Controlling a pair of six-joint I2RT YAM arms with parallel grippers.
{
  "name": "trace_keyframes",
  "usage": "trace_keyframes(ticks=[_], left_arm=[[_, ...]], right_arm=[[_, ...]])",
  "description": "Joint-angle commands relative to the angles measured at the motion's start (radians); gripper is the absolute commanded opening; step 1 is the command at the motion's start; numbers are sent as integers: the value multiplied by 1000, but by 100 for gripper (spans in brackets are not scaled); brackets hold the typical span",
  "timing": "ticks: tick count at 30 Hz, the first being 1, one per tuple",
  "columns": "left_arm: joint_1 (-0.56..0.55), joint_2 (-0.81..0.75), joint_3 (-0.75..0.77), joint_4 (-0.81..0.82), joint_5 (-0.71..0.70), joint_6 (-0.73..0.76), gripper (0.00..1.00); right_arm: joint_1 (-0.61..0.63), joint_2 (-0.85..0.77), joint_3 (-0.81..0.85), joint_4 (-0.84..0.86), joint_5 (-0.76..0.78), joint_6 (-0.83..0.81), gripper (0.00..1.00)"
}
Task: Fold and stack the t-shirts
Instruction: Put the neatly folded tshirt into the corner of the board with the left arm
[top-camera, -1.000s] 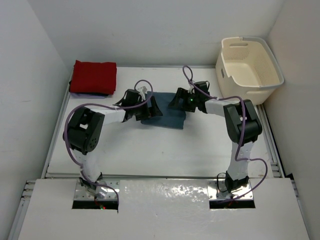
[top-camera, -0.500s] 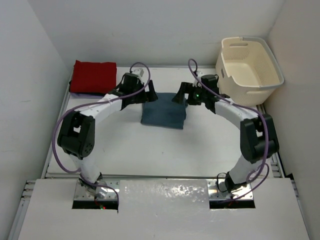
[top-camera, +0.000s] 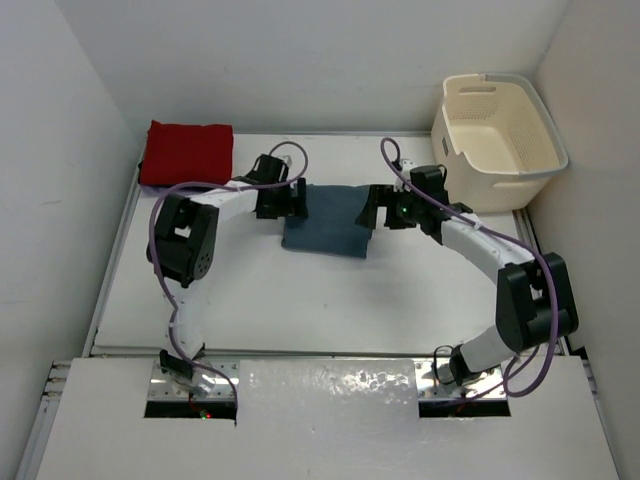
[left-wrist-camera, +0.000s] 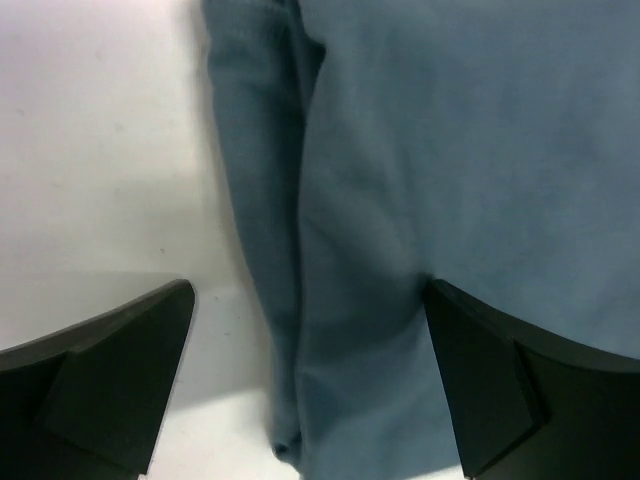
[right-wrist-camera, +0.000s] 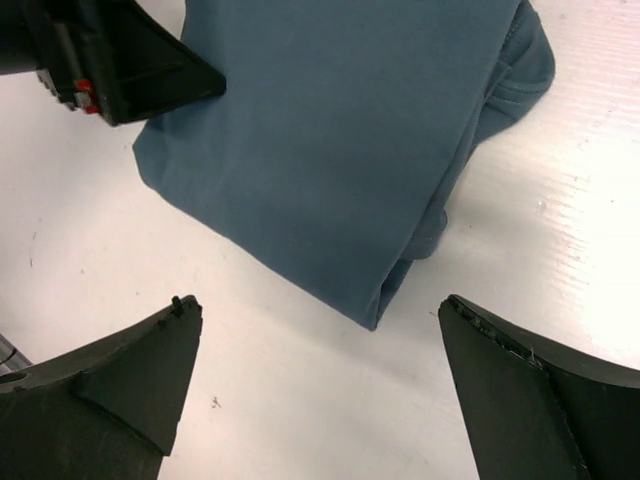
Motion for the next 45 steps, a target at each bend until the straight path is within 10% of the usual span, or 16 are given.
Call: trace_keyframes(ticks=[1, 13, 20, 45], left_arm=[[10, 25, 46, 14, 42, 33, 99], [-12, 137, 72, 38, 117, 74, 60], [-13, 151, 104, 35, 125, 97, 0], [171, 0, 407, -135, -111, 591, 0]], right_arm=[[-1, -56, -7, 3, 18, -34, 99], [1, -89, -58, 8, 59, -33, 99], [-1, -96, -70, -9, 89, -43, 99], [-2, -172, -91, -94, 245, -126, 99]])
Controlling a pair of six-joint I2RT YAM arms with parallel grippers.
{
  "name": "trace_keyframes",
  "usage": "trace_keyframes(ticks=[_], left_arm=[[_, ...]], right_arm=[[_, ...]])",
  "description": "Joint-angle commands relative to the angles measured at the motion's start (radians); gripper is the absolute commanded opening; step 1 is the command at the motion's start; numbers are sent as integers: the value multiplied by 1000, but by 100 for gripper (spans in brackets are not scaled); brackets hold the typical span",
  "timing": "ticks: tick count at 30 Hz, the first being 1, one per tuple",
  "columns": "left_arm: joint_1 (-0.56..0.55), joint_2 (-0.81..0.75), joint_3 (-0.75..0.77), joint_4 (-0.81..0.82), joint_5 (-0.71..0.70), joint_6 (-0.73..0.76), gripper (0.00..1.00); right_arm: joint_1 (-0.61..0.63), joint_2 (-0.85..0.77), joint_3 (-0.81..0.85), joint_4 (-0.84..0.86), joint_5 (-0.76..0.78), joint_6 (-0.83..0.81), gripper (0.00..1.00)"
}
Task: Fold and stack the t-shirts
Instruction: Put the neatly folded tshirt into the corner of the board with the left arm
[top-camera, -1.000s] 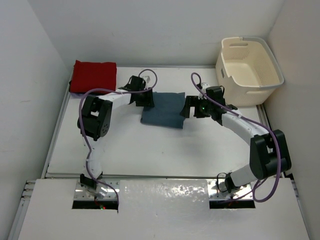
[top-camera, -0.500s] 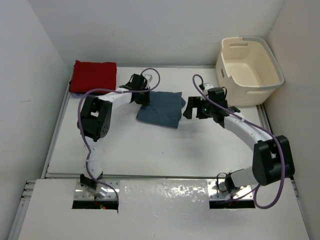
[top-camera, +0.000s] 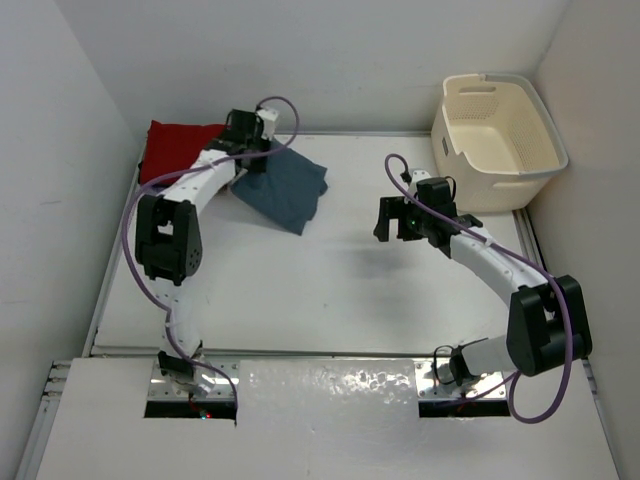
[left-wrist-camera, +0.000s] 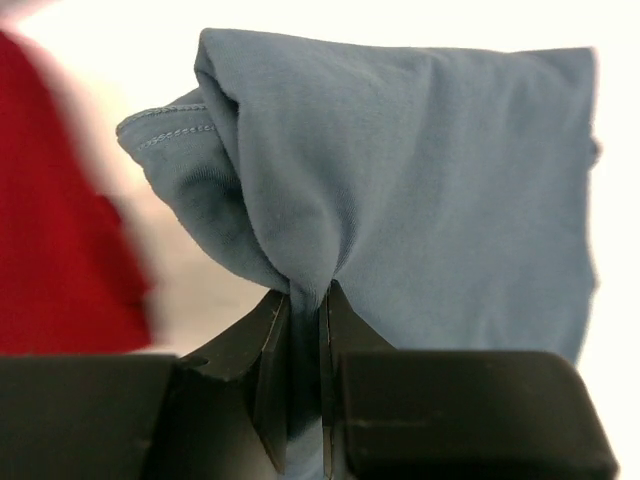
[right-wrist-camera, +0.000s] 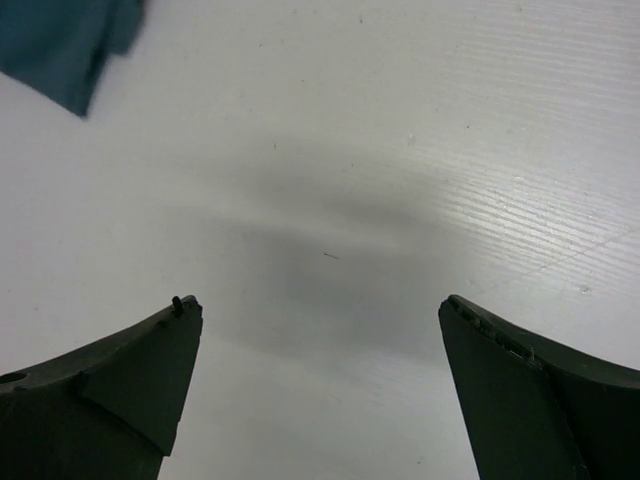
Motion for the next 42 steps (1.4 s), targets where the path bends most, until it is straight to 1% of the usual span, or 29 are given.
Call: trace_keyframes(ticks=[1, 3, 7, 10, 14, 16, 17, 18, 19, 23, 34, 38, 42], left_arm=[[68, 2, 126, -31, 23, 111, 0], [86, 9, 138, -22, 48, 183, 0], [126, 19, 170, -10, 11, 227, 0], [166, 33, 233, -18, 11, 217, 0], [215, 47, 317, -47, 54, 197, 0], [227, 46, 357, -62, 103, 186, 0], [256, 41, 365, -79, 128, 180, 0], [264, 24, 367, -82, 181, 178, 0], [272, 15, 361, -84, 194, 177, 0], [278, -14, 351, -81, 188, 192, 0], [306, -73, 408, -93, 224, 178, 0], [321, -59, 439, -110, 235, 169, 0], [344, -48, 437, -104, 245, 166, 0]], right_arm=[[-2, -30, 10, 5, 25, -24, 99], [-2, -22, 10, 6, 36, -27, 99], [-1, -8, 15, -1, 46, -27, 99], [-2, -2, 20, -3, 48, -27, 99], [-2, 3, 24, -6, 51, -27, 99], [-2, 4, 24, -7, 51, -24, 99], [-2, 6, 24, -4, 51, -21, 99], [-2, 6, 23, -6, 50, -22, 99], [-2, 9, 23, -6, 49, -21, 99], [-2, 12, 24, -4, 48, -19, 99], [-2, 16, 20, 5, 48, -15, 99], [-2, 21, 17, 13, 45, -14, 99], [-2, 32, 23, 13, 45, -13, 99]])
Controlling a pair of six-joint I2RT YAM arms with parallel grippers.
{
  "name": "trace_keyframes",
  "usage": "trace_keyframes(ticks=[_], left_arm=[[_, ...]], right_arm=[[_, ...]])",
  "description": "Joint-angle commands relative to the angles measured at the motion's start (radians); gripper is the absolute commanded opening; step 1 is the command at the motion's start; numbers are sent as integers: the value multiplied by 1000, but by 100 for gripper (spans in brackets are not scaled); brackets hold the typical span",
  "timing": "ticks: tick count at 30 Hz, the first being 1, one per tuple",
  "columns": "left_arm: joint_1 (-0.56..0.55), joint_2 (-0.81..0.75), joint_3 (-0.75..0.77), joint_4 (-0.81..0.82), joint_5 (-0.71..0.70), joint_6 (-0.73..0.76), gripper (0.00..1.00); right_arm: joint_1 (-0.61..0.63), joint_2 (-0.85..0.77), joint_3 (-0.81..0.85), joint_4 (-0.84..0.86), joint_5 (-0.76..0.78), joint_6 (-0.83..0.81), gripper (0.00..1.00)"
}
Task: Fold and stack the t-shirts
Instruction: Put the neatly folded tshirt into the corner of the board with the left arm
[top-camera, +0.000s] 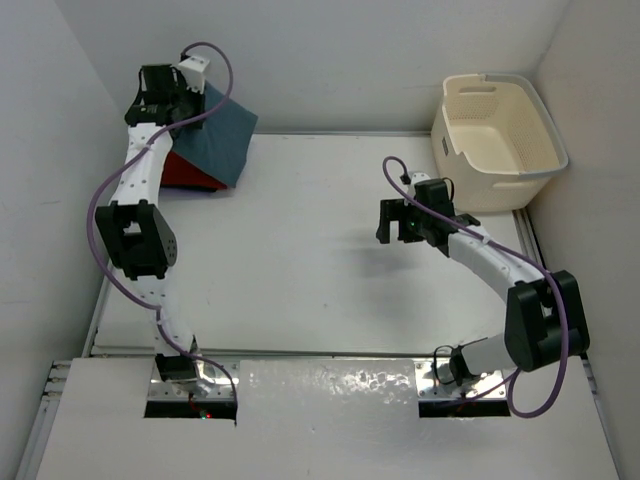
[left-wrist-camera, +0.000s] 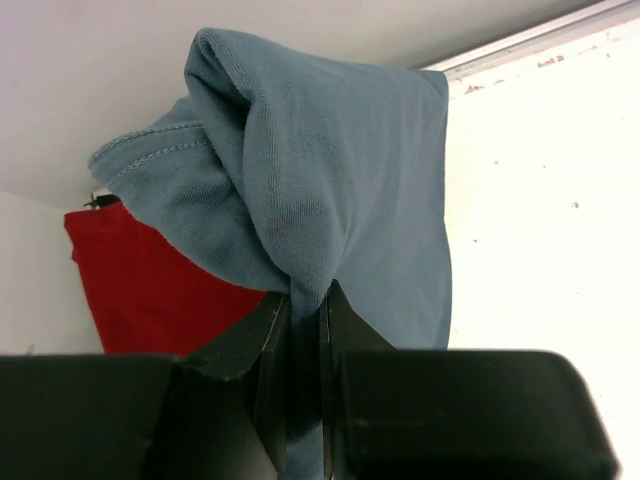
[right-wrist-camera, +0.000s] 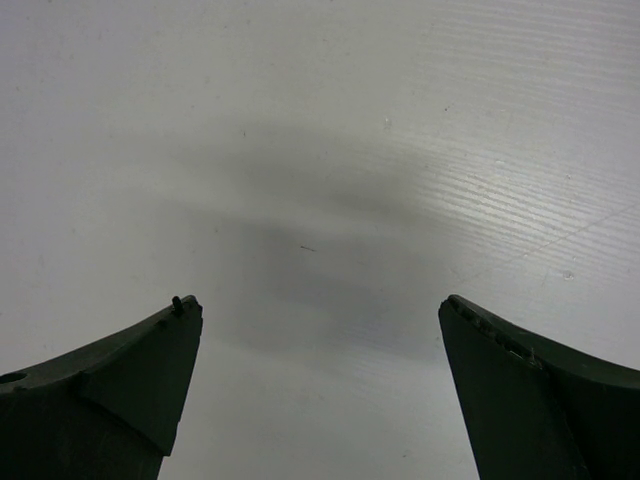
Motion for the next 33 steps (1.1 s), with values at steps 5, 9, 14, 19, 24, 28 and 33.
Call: trace_keyframes(ticks=[5, 9, 14, 19, 24, 28, 33], left_arm=[[63, -39, 46, 56, 32, -5, 0], [121, 19, 84, 65, 44, -12, 0], [173, 132, 175, 48, 79, -24, 0], [198, 212, 203, 94, 81, -4, 0], [227, 281, 247, 127, 27, -36, 0], [248, 295, 256, 150, -19, -71, 2], [259, 286, 250, 167, -62, -91, 100]], right_arm=[[-2, 27, 35, 30, 1, 2, 99], [-2, 33, 42, 28, 1, -1, 99], [-2, 46, 53, 13, 21, -2, 99], [-2, 55, 64, 10, 19, 10, 99], [-2, 73, 87, -6, 33, 11, 99], [-1, 95, 97, -9, 36, 16, 99], [-1, 121, 113, -18, 12, 35, 99]])
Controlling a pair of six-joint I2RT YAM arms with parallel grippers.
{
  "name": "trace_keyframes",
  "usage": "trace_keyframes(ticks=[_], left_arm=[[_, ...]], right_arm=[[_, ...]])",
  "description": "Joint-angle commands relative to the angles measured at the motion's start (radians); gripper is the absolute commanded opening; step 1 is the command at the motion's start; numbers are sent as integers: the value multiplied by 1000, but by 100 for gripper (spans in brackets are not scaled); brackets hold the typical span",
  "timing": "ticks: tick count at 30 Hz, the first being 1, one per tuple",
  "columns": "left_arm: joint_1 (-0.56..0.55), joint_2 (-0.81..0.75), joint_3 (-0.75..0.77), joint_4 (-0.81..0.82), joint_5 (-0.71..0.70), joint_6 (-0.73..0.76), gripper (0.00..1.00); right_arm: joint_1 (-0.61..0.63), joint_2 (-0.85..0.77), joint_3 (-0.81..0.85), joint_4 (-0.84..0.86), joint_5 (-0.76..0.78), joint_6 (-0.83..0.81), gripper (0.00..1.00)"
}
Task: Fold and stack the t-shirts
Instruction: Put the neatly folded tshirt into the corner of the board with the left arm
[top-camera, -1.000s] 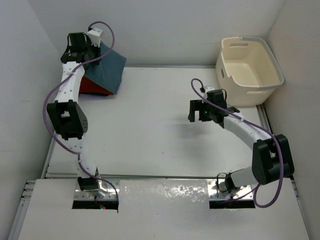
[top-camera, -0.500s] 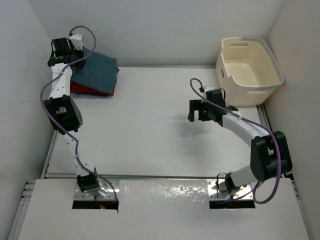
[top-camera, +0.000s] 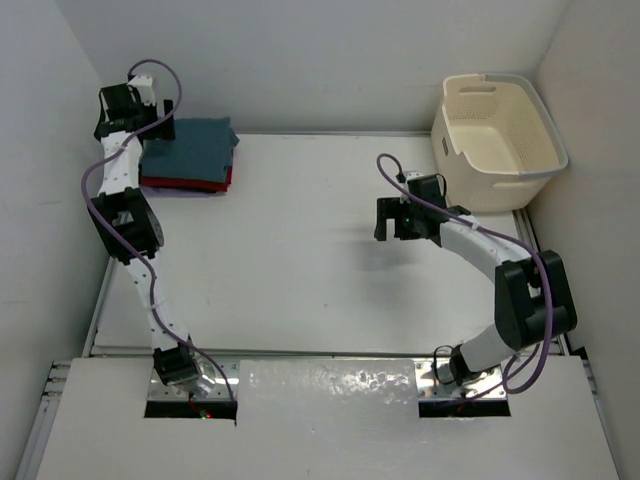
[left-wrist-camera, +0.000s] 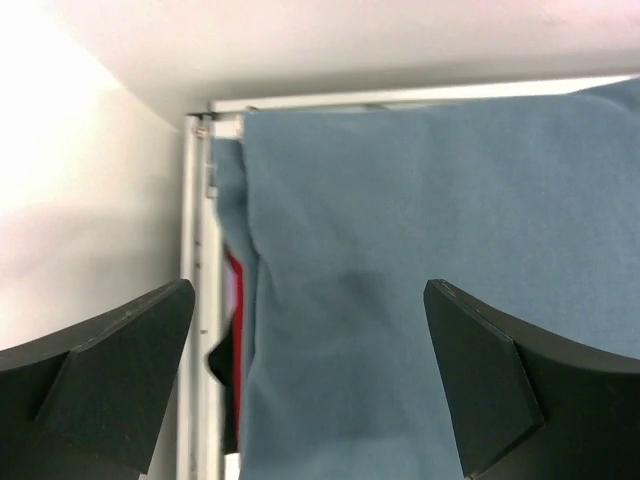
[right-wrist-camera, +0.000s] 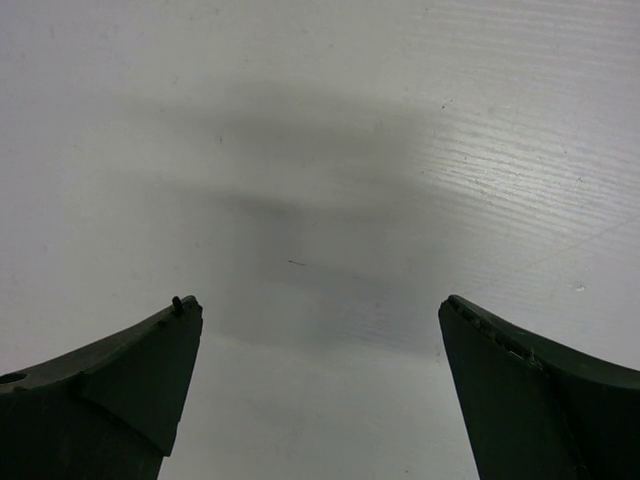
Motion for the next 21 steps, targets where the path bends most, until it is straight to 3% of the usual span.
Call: trace_keyframes(ticks=[1, 7, 8, 9, 12, 15, 21], left_arm=[[27, -39, 50, 84, -48, -39, 100], [26, -134, 38, 78, -182, -145, 100], [27, -156, 27, 66, -174, -191, 100], [23, -276, -52, 43, -51, -296, 100], [6, -352, -114, 9, -18, -414, 100], [-51, -473, -258, 1, -58, -485, 100], [-275, -866, -808, 125, -277, -622, 100]], right_arm=[[-1, -6, 47, 3, -9, 12, 99], [-1, -69, 56, -19, -8, 3, 99], [-1, -81, 51, -20, -8, 3, 99], [-1, -133, 59, -70, -3, -12, 99], [-1, -161, 51, -94, 0, -20, 99], [1, -235, 30, -129, 20, -34, 99], [-1, -330, -17, -200, 43, -48, 99]])
